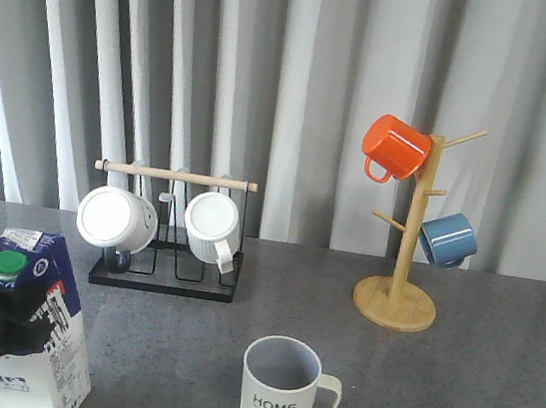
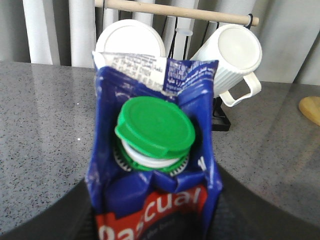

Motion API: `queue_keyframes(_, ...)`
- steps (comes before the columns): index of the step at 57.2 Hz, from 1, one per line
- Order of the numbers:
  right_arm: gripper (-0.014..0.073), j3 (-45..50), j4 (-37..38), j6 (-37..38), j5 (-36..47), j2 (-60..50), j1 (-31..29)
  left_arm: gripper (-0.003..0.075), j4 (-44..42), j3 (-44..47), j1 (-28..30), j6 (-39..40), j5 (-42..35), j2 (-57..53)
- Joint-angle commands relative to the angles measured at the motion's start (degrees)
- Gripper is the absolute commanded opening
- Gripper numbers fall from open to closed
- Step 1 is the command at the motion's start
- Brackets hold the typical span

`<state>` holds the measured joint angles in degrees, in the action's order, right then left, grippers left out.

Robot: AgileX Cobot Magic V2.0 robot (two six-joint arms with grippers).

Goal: Place milk next to cup
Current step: 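Grasp the milk carton's top with the left gripper and lift it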

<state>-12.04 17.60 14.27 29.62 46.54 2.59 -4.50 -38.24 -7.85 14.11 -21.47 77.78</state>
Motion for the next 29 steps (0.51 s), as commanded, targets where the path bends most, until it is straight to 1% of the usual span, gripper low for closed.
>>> queue_keyframes(1,-0.0006,-1.87,-0.15,-0.42,4.04,-0.40,-0.22,0.0137,0.31,-1.80,-0.36,0.65,-4.30,-1.22)
queue_keyframes(8,-0.0006,-1.87,-0.15,-0.42,4.04,-0.40,-0.22,0.0118,0.31,-1.80,-0.36,0.65,-4.30,-1.22)
queue_keyframes(29,-0.0006,-1.87,-0.15,-0.42,4.04,-0.40,-0.22,0.0119,0.31,-1.80,-0.06,0.52,-4.41,-1.22)
